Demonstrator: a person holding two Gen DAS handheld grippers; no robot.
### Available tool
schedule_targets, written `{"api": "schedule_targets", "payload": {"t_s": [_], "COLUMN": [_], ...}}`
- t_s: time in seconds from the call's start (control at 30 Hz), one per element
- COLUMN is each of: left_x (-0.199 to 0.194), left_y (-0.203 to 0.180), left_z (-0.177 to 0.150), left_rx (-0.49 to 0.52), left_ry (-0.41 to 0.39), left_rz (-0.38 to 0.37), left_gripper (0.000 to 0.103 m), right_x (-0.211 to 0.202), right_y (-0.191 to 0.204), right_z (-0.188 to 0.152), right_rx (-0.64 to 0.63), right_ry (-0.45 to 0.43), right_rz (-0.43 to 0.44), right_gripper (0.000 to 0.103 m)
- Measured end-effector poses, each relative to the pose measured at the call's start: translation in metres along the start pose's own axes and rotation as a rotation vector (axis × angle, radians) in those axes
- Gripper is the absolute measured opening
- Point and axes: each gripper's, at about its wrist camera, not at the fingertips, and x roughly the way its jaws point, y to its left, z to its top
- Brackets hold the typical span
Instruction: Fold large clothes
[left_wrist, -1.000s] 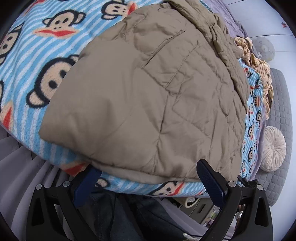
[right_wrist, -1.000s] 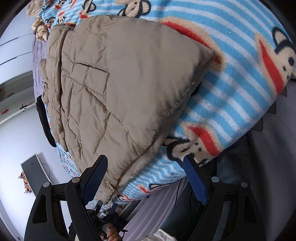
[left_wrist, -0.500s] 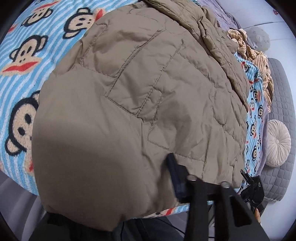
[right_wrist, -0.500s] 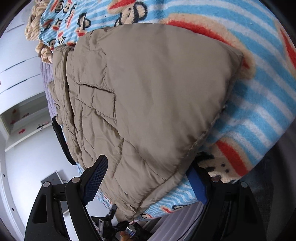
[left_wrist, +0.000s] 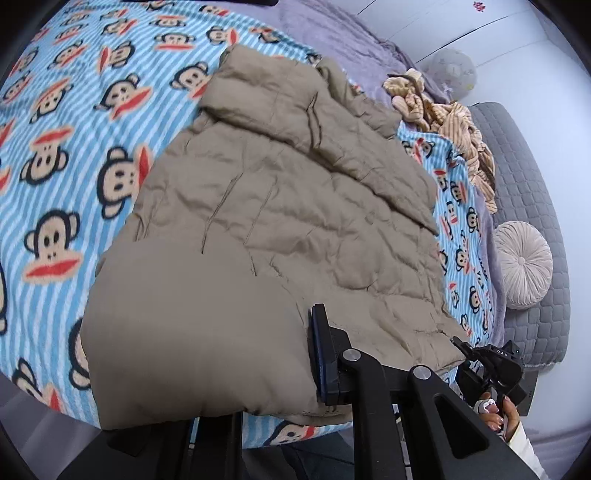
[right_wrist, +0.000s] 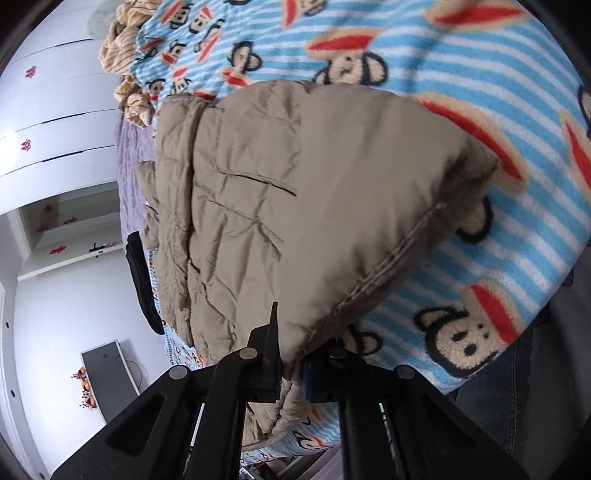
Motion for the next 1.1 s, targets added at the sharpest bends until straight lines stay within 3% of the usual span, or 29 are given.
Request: {"api": "schedule_targets", "payload": {"t_s": [0.3, 0.63, 0.83, 1.1], "left_x": [-0.051, -0.069, -0.052, 0.000], "left_y": [-0.049, -0.094, -0.104, -0.091], "left_z": [0.067, 0.131, 0.176, 0.244], "left_rx": [0.021, -0.008, -0.002, 0.023], "left_ry": [-0.211, -0.387, -0.416, -0.356], "left_rz": [-0.041, 0.085, 0.127, 0.172], "left_gripper": [0.017, 0.017, 0.017, 0.017], "right_x": [-0.027, -0.019, 0.011, 0.060], "right_y": [0.097, 0.218, 0.272, 0.311], "right_z": [0.021, 0.068, 0.100, 0.133], "right_rx": [-0.284, -0.571, -0.675, -0.710], "right_ry": [-0.020, 0.031, 0.072, 0.050], "right_rz": [0.042, 0.069, 0.055, 0.027], "right_gripper": [0.007, 0.007, 0.007, 0.007]}}
